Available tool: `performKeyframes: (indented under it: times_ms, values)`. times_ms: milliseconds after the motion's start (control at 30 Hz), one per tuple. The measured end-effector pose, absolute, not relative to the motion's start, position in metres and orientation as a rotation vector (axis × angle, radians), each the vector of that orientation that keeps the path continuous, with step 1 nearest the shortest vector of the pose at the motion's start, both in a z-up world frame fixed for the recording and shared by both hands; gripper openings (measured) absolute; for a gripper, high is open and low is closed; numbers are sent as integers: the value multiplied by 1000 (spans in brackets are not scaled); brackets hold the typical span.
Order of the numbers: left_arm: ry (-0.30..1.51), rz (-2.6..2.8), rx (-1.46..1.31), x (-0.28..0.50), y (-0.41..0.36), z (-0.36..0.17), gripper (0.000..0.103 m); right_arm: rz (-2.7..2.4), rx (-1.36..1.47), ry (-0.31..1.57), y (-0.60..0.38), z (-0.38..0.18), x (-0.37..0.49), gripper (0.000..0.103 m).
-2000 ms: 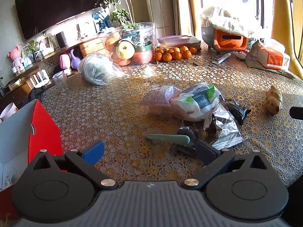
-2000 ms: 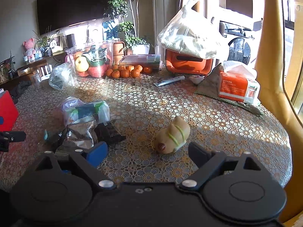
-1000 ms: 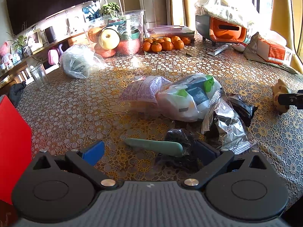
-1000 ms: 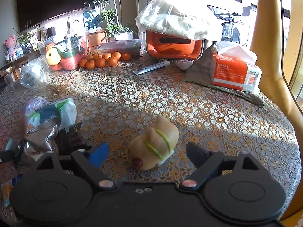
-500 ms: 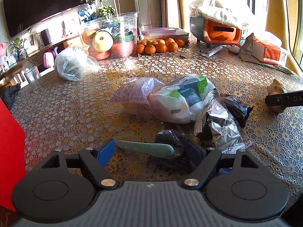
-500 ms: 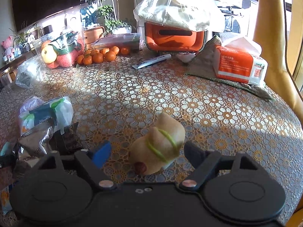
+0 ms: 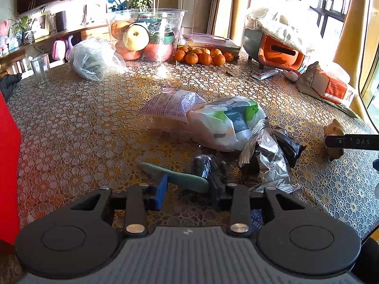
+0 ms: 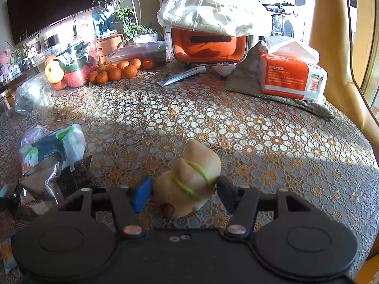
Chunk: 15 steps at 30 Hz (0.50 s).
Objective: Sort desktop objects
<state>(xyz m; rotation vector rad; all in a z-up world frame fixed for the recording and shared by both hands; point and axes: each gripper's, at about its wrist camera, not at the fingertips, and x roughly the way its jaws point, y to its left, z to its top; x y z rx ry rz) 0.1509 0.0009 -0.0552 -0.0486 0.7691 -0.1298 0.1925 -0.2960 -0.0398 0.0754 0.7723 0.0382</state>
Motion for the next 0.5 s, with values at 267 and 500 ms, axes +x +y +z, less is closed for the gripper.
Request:
performKeyframes:
  times_ms: [267,500]
  values:
    - [768,-112,-62,141,7,-49,24,54,54,758,-291,-34,184,56]
    - [767,-33,-42,128,17,-39,11,70,25,741,-284,-24,172,56]
